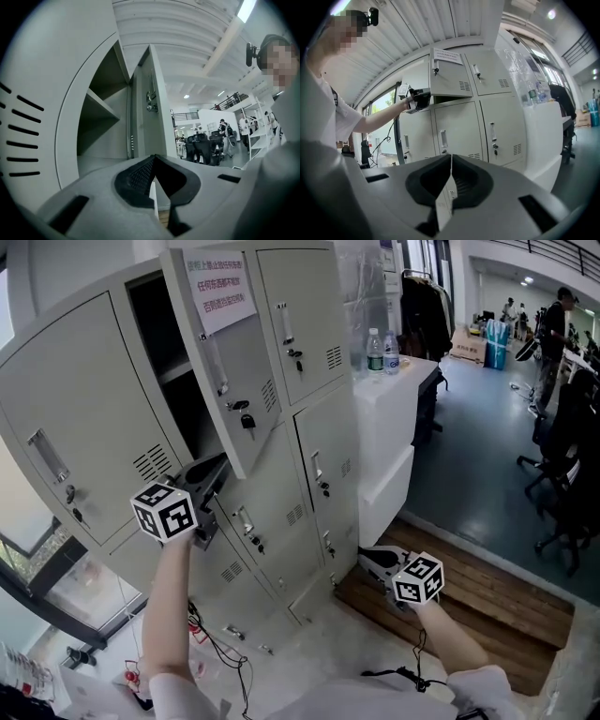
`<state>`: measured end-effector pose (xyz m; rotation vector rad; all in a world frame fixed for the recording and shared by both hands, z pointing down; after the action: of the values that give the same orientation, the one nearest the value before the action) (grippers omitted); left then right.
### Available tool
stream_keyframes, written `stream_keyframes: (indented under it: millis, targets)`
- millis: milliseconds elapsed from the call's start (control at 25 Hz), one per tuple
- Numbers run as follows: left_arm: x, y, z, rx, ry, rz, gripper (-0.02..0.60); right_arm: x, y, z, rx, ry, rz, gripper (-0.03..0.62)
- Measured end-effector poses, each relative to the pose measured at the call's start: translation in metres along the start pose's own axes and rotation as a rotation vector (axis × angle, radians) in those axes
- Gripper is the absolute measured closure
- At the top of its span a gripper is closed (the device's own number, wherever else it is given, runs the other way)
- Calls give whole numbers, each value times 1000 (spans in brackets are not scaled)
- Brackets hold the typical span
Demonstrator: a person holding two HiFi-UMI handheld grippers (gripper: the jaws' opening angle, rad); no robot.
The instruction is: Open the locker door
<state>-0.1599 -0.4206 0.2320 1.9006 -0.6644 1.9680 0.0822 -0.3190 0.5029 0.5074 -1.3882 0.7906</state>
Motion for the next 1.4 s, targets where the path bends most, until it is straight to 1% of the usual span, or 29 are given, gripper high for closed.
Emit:
stream_keyframes:
  millis: [160,520,800,1040,1400]
  targets:
    - [-1,-9,9,30,-6,4,572,6,4,-2,3,23,-38,579]
    - [-3,-25,37,90,-18,-1,572,14,-3,-15,20,20,-1,579]
    - [-3,-44,67,141,-13,13,572,21,-17,-35,57,21,1,579]
    - [-9,-59,96,174,-31,21,572,26,-29,-54,80,22,10,579]
    - [-12,-85,146,233,-47,13,572,35,-54,-95,144,22,33,579]
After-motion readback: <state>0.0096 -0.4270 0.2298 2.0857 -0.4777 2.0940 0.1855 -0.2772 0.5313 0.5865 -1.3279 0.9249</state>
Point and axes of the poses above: the fingertips, and each gripper's own axes: z forward along the fingers, y to its left, x out of its underside, the point moved 2 cm from there along -z, backward along the fingers, and after that the axes turned 6 degrees about x, right-handed, at the moved point
